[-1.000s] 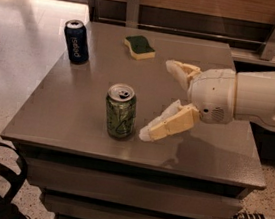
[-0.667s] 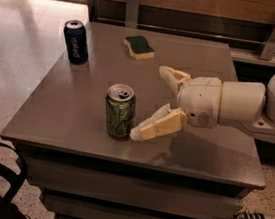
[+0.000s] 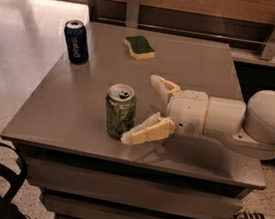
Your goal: Move green can near sponge
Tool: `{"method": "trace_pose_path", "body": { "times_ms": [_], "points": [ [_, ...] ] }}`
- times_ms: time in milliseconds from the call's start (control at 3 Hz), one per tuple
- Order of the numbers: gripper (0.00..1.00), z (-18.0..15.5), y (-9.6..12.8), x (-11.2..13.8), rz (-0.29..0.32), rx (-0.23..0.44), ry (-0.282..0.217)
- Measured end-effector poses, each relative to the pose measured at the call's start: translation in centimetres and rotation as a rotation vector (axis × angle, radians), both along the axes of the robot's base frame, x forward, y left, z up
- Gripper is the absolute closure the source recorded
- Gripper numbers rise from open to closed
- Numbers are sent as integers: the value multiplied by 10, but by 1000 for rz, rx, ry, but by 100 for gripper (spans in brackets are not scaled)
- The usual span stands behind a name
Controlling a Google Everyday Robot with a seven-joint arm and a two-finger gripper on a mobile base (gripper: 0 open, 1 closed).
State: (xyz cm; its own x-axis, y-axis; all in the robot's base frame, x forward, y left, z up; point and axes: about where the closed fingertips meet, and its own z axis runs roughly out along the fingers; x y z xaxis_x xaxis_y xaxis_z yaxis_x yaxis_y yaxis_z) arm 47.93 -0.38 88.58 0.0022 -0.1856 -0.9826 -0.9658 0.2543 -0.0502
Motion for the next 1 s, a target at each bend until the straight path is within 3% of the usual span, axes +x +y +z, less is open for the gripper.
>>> {"method": "trace_pose_path", "body": {
  "times_ms": [667, 1000],
  "points": [
    [0, -11, 14, -1, 36, 121, -11],
    [18, -12, 22, -2, 51, 147, -13]
  ]
}}
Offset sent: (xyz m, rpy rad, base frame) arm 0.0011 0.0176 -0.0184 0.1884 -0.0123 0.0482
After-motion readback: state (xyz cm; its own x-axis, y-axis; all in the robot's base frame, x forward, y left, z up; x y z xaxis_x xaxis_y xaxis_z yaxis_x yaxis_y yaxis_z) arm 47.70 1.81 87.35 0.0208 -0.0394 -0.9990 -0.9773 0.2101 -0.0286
